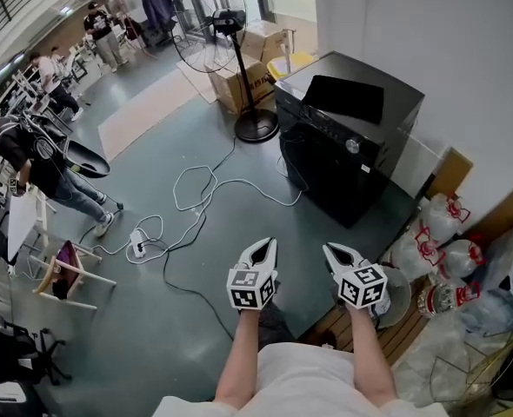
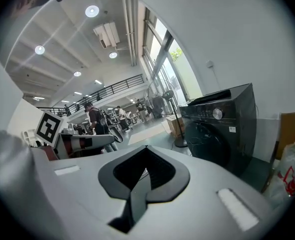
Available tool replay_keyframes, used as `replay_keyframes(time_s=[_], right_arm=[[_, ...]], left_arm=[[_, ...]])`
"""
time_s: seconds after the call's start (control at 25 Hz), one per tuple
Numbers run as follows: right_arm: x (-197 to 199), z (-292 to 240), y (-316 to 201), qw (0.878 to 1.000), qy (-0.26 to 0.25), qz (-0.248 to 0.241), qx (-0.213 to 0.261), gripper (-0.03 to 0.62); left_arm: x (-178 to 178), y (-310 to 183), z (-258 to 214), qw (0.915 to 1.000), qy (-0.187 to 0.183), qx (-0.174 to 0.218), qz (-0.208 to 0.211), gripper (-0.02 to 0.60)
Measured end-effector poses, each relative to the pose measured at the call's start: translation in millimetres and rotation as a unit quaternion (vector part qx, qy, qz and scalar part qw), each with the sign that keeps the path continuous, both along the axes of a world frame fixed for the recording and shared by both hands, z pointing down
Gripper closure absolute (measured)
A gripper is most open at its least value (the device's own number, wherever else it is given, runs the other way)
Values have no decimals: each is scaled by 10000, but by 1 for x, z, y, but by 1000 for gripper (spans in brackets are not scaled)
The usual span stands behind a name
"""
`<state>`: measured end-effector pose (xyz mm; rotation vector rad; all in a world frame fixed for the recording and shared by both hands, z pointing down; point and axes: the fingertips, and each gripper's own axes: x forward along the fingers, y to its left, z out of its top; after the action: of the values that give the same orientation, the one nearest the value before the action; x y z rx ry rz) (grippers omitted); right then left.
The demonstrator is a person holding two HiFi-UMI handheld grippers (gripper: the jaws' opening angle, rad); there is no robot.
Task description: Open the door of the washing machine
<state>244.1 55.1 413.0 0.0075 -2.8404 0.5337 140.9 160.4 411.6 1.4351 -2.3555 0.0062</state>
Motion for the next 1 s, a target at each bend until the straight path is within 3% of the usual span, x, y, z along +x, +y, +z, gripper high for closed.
replay_keyframes(time_s=[0.36,0.6,0.76,1.0], right_arm=[[-67,-40,25,9974,328,620,-193,595],[-93,-61,40,9901,376,1282,-435,594],[-105,-54,67,9893,665,1248,-358,594],[-124,-56,74,9877,805,1328,-186,594]], left_arm=[[-107,8,-58,9992,262,203,216,523],[-138,16,-91,9960,240,140,851,523],[-155,29,-90,9947,445,299,883,523],[-169,35,-84,9926,515,241,1073,522]])
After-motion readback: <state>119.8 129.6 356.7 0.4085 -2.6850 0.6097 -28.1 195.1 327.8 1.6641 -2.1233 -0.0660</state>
